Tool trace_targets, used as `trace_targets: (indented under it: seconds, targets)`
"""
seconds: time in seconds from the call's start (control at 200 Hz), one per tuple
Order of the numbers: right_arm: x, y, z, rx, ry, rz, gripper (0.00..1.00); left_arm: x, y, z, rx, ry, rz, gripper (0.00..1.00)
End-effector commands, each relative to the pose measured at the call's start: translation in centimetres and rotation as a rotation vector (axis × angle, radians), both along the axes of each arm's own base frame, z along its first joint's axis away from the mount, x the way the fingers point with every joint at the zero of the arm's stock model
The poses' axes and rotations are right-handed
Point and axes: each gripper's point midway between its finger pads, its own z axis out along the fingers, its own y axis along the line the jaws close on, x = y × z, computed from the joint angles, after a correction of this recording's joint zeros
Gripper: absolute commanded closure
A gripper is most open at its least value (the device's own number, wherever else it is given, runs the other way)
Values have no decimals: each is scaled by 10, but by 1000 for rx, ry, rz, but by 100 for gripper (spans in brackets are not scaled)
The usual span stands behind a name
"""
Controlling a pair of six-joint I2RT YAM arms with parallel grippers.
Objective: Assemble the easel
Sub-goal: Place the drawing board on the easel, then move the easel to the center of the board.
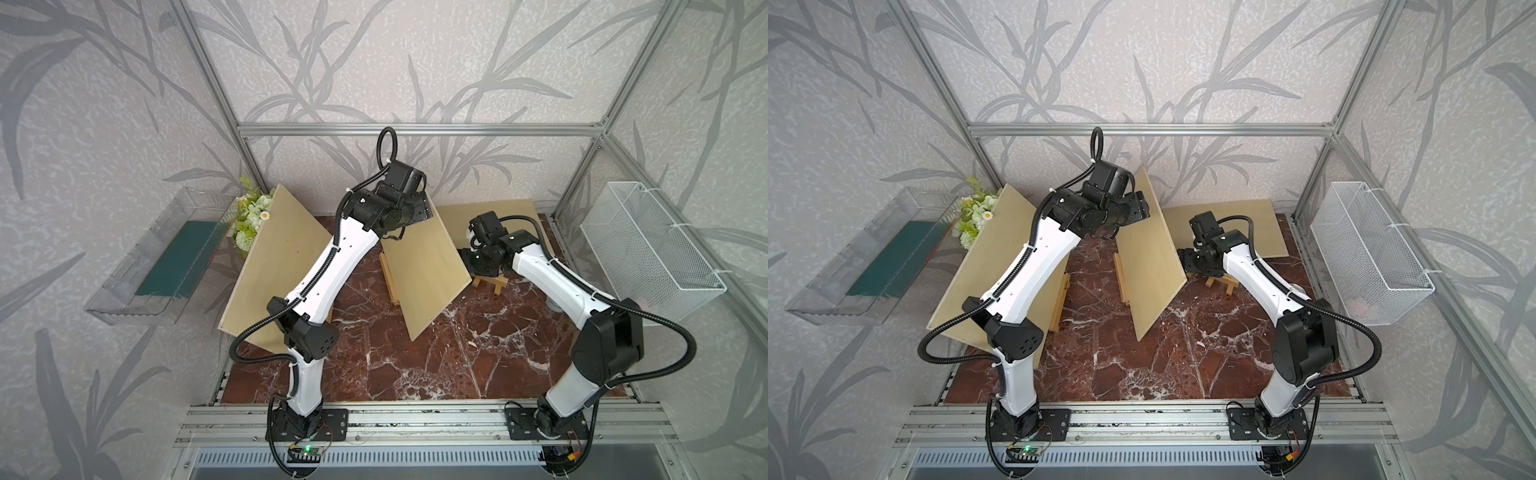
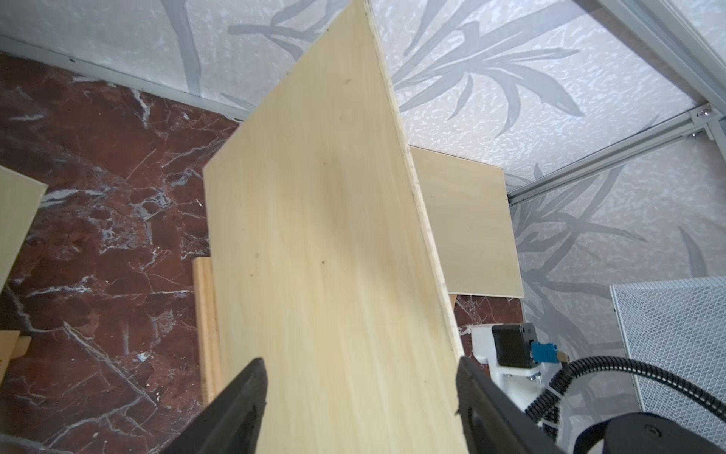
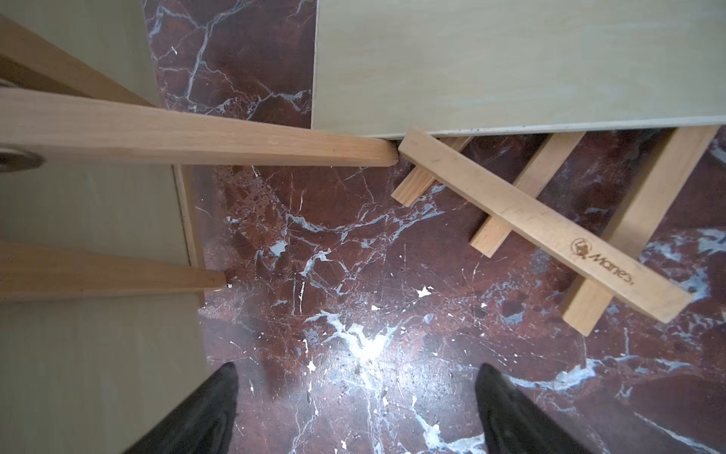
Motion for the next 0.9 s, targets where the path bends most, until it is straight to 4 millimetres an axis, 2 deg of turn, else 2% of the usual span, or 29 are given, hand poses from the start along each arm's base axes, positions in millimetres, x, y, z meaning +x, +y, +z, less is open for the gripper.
trace_targets:
  seconds: [0.0,0.04,0.06,0.135,0.225,0.46,0.54,0.695,0.895]
  targets:
    - [0,2,5,-1,3,37,7,-11,17,24,55,-61,3,21]
    - [1,4,6,2,4,43,7,-13,25,30,72,-85,16,20]
    - [2,5,-5,-6,31,46,7,-15,29,34,80,-99,24,20]
    - [4,10,-13,0,61,57,7,-23,49,46,108,-144,60,19]
    - [8,15,-21,12,80,60,7,-32,77,45,105,-153,123,18]
    - [23,27,-40,23,117,91,7,-71,157,10,89,-107,295,12]
    - [30,28,-49,3,134,93,7,-86,178,2,96,-93,340,10]
    - [47,28,-67,-53,154,104,7,-105,198,-3,103,-76,381,8]
    - [69,32,-92,-114,149,143,7,-108,204,1,80,-78,406,8]
